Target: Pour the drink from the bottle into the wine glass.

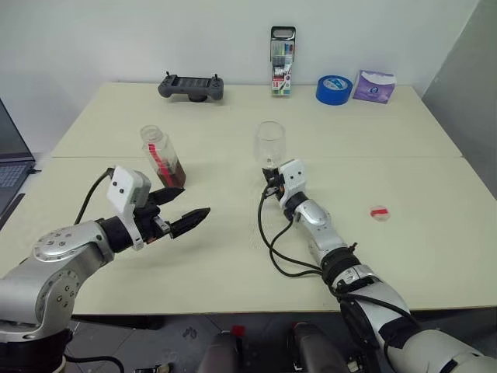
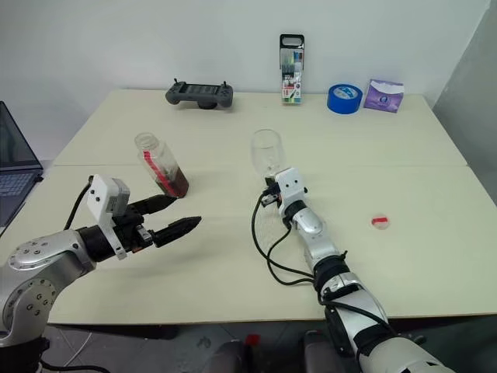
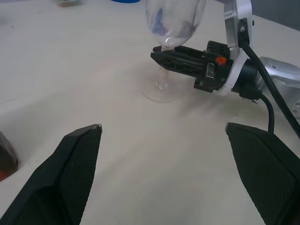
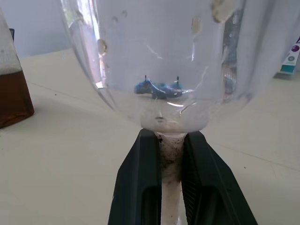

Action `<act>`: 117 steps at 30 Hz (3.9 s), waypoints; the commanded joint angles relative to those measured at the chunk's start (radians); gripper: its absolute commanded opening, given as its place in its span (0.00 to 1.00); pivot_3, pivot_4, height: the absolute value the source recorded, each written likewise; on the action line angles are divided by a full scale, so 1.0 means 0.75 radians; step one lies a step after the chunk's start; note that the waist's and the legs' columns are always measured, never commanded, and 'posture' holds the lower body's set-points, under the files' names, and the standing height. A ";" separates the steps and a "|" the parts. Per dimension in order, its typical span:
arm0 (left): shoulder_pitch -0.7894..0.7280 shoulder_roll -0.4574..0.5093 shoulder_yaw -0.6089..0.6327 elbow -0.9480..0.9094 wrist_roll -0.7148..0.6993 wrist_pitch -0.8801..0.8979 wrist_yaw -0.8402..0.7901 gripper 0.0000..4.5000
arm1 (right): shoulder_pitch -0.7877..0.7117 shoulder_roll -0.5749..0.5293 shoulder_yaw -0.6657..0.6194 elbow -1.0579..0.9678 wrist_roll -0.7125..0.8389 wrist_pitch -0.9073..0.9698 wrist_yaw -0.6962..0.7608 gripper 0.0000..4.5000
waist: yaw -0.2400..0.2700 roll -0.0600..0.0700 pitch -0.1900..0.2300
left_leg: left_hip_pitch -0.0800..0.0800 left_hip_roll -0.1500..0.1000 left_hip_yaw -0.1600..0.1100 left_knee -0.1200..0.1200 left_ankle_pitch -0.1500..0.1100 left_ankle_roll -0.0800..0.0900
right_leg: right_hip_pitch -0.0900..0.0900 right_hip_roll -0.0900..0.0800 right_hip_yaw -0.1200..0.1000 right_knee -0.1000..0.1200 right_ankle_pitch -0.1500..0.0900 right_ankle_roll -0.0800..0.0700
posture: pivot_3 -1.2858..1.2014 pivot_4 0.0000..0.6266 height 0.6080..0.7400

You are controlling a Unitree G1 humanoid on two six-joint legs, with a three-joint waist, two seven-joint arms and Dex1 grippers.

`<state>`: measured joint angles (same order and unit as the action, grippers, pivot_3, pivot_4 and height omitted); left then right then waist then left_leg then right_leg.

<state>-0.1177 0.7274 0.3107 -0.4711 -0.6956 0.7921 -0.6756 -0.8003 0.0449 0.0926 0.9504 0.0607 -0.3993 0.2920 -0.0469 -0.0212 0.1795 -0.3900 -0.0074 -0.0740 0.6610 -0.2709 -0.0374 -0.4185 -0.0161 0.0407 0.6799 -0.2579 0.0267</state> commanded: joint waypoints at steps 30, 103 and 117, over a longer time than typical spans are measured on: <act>0.003 -0.237 -0.070 0.423 0.313 -0.472 0.108 1.00 | 0.416 -0.168 0.045 -0.937 0.016 0.589 0.210 0.99 | 0.013 0.000 0.000 | -0.002 0.000 0.000 0.000 0.000 0.000 | -0.002 -0.002 0.001 0.000 0.000 0.000 | 0.52 0.24 1.00; -0.773 -0.356 -0.125 1.341 0.759 -1.122 0.515 0.48 | -0.051 -0.757 -0.146 -1.851 0.732 1.728 0.396 1.00 | 0.025 -0.003 0.000 | -0.008 -0.002 -0.003 0.003 0.000 0.001 | -0.004 -0.003 -0.007 0.000 0.000 0.000 | 0.52 0.24 1.00; -1.336 -0.330 -0.506 1.605 1.057 -1.638 0.202 0.48 | 0.818 -0.913 -0.462 -2.248 0.752 1.546 0.420 1.00 | 0.059 -0.007 0.002 | -0.011 -0.011 0.001 0.004 0.000 0.001 | -0.003 -0.004 -0.005 -0.002 -0.001 0.003 | 0.52 0.24 1.00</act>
<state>-1.0979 0.4770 -0.0442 0.7011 0.0549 -0.3493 -0.5205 -0.1935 -0.6390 -0.2419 -0.6808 0.6447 0.8103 0.6228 -0.0026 -0.0264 0.1809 -0.3968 -0.0156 -0.0721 0.6645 -0.2710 -0.0364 -0.4203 -0.0189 0.0391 0.6790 -0.2586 0.0289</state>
